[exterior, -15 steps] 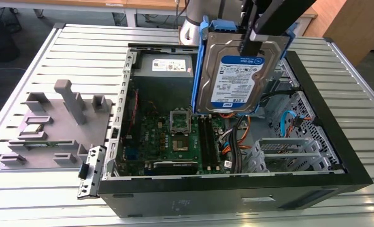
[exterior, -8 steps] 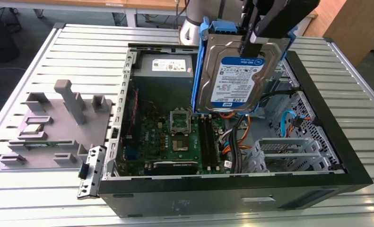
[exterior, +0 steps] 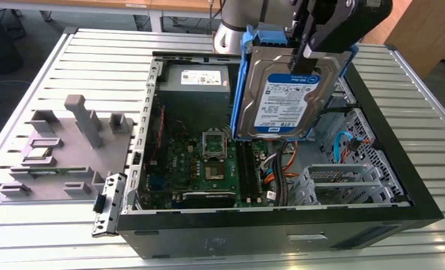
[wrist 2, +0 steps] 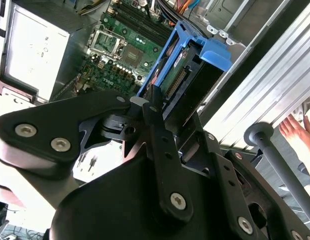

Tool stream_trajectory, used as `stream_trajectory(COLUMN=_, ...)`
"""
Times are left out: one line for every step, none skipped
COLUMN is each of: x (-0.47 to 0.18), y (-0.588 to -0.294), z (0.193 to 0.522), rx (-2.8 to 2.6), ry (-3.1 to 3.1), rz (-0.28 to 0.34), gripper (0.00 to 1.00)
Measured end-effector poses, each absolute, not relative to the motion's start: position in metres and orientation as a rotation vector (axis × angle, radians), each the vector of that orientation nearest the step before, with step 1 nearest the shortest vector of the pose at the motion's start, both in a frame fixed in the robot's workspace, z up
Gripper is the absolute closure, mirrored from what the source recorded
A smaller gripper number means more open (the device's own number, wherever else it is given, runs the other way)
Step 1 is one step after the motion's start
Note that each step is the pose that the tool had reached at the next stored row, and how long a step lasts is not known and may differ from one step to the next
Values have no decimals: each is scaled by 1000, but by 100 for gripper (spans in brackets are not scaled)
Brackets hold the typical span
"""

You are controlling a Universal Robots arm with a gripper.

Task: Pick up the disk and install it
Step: 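Pick up the disk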

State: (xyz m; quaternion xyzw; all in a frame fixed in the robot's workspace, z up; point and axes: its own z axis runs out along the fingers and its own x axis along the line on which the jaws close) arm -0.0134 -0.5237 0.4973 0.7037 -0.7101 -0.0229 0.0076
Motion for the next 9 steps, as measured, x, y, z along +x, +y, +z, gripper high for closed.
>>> stream_trajectory(x=-12, y=-525, z=497, rx=2200, ry=-2220, rz=-72, gripper=65)
stream_trajectory(x=-11, y=-525, z=497, rx=2200, ry=-2220, rz=-72, gripper=65)
stream_trajectory(x=-9, y=-526, z=497, rx=2200, ry=-2220, rz=-72, gripper=65)
stream_trajectory(x=-8, y=-526, z=497, rx=2200, ry=-2220, rz=-72, gripper=65)
stream_trajectory(x=-8, y=-526, z=497, rx=2200, ry=-2220, rz=-73, gripper=65)
stream_trajectory(x=-7, y=-526, z=497, rx=2200, ry=-2220, rz=-73, gripper=65)
stream_trajectory(x=-7, y=-526, z=497, rx=2200, ry=-2220, rz=-73, gripper=65)
stream_trajectory(x=-7, y=-526, z=497, rx=2200, ry=-2220, rz=-73, gripper=65)
stream_trajectory(x=-7, y=-526, z=497, rx=2200, ry=-2220, rz=-73, gripper=65)
